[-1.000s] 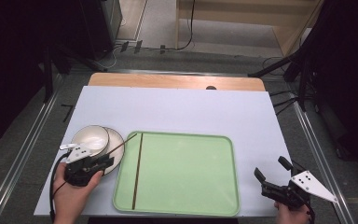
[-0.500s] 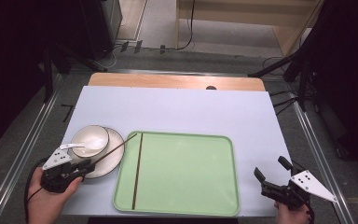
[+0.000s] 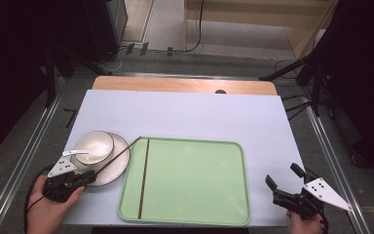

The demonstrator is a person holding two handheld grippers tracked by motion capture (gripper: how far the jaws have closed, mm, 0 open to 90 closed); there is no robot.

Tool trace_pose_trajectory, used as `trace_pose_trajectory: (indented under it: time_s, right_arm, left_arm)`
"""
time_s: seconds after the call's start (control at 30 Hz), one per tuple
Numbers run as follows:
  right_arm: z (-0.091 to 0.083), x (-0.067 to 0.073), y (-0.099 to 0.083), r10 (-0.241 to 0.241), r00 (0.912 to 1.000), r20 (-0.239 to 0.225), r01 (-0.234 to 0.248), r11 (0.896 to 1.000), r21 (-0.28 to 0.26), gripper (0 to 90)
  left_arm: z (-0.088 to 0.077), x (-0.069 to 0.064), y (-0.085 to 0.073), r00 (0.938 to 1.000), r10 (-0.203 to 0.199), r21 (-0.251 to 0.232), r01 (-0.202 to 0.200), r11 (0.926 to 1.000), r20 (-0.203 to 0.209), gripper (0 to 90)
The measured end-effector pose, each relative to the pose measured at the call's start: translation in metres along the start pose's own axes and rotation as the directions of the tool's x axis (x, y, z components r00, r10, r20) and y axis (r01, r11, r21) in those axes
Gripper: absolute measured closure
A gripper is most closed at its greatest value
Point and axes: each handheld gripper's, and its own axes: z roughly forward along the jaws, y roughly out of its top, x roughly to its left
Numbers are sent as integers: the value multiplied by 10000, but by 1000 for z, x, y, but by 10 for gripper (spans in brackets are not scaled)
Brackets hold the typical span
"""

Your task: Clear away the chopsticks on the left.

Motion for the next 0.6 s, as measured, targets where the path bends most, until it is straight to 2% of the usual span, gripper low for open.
trace_pose_trajectory:
  time_s: [0.03,0.07,0.2,0.5,0.6]
  right_arm:
    - [0,0,0,0,10000,0,0,10000,0,52]
    - [0,0,0,-8,10000,-2,8,10000,5,52]
    - [0,0,0,2,10000,-9,-1,10000,9,52]
    - [0,0,0,10,10000,8,-10,10000,-12,52]
    - [0,0,0,-13,10000,7,13,10000,-22,52]
  left_arm:
    - [0,0,0,10000,0,0,0,10000,0,825]
    - [0,-1,0,9996,108,80,-110,9999,255,836]
    - [0,-5,1,9994,244,155,-248,9996,235,854]
    - [-1,-22,10,9967,598,-204,-588,9981,548,857]
    - [-2,-31,13,9956,528,-341,-502,9982,776,856]
